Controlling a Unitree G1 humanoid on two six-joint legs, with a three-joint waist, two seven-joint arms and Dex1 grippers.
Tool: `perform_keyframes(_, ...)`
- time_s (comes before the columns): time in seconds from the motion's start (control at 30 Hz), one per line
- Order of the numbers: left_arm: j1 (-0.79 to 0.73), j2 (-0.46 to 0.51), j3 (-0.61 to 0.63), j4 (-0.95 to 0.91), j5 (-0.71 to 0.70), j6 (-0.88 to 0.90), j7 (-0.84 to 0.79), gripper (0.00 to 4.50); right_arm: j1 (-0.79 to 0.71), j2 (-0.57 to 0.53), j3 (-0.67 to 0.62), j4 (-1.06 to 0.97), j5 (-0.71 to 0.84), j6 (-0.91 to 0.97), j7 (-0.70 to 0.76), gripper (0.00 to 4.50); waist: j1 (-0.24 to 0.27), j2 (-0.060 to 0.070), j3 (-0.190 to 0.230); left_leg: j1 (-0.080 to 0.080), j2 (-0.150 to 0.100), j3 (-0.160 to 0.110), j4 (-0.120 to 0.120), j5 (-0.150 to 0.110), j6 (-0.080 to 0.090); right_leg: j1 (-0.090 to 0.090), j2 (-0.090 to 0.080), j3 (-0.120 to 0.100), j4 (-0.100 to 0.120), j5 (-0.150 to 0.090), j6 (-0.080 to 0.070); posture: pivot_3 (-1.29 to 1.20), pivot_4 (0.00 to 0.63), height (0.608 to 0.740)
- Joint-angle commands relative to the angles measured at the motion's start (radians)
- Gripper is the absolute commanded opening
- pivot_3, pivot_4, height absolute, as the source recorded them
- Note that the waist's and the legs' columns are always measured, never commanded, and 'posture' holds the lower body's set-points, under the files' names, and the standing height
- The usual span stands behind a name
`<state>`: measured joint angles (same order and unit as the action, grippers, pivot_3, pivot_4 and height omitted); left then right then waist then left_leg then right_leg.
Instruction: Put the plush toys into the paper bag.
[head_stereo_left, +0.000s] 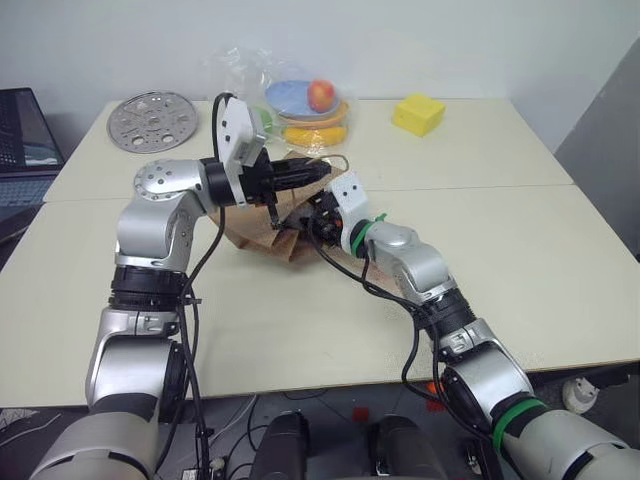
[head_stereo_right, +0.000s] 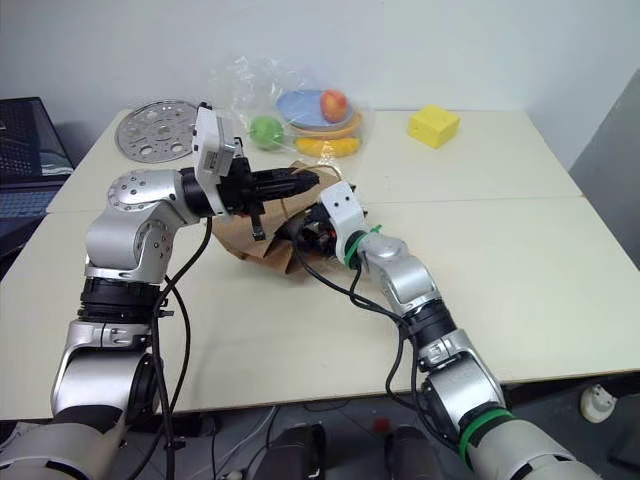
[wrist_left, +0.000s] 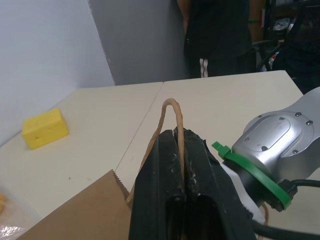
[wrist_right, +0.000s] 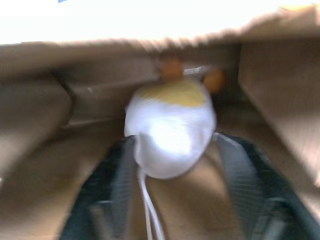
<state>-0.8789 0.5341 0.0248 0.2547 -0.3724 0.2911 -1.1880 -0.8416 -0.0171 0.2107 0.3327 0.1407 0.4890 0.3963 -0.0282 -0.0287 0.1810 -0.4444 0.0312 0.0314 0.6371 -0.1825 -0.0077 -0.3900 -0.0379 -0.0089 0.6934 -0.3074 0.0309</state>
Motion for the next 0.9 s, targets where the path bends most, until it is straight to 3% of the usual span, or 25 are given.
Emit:
perform_keyframes(0.03, -0.029, 0.011, 0.013, 0.01, 0.001, -0.033, 0.005, 0.0, 0.052, -0.032, -0.038, -0.206, 0.028, 0.037, 0.014, 4.17, 0.003, 0.0, 0.0, 0.0, 0.0, 0.0, 0.0, 0.0, 0.0, 0.0, 0.0, 0.0, 0.0, 0.0, 0.0, 0.0, 0.15, 0.74)
perform_keyframes(0.07, -0.03, 0.013, 0.012, 0.019, 0.004, -0.039, 0.003, 0.0, 0.086, -0.043, -0.05, -0.284, 0.037, 0.053, 0.007, 4.46, 0.003, 0.0, 0.0, 0.0, 0.0, 0.0, 0.0, 0.0, 0.0, 0.0, 0.0, 0.0, 0.0, 0.0, 0.0, 0.0, 0.15, 0.74)
perform_keyframes(0.2, -0.031, 0.023, 0.015, 0.04, 0.008, -0.055, 0.0, 0.0, 0.259, -0.123, -0.117, -0.623, 0.086, 0.198, -0.015, 4.46, 0.007, 0.0, 0.0, -0.001, 0.0, 0.0, 0.001, 0.0, 0.0, 0.0, -0.001, 0.0, -0.001, 0.0, 0.0, 0.0, 0.15, 0.74)
perform_keyframes(0.37, -0.018, 0.03, 0.013, 0.036, 0.004, -0.058, -0.005, 0.0, 0.478, -0.234, -0.201, -0.839, 0.054, 0.344, -0.096, 4.46, 0.01, 0.0, 0.0, 0.0, 0.0, -0.001, 0.002, 0.0, 0.0, 0.001, -0.001, 0.0, 0.0, 0.0, 0.0, 0.0, 0.15, 0.74)
perform_keyframes(0.53, -0.035, 0.031, 0.008, 0.065, 0.01, -0.069, -0.01, 0.0, 0.61, -0.248, -0.194, -0.852, 0.023, 0.366, -0.155, 4.46, 0.003, 0.0, 0.0, 0.001, 0.0, 0.001, 0.003, 0.0, 0.0, 0.001, 0.0, 0.001, 0.002, 0.0, 0.0, 0.0, 0.15, 0.74)
perform_keyframes(0.9, -0.049, 0.029, 0.001, 0.086, 0.024, -0.085, -0.02, 0.0, 0.576, -0.201, -0.16, -0.686, 0.023, 0.292, -0.154, 4.46, 0.0, 0.0, 0.0, 0.004, 0.0, 0.002, 0.004, 0.0, 0.0, 0.002, 0.001, 0.003, 0.002, 0.0, 0.0, 0.0, 0.15, 0.74)
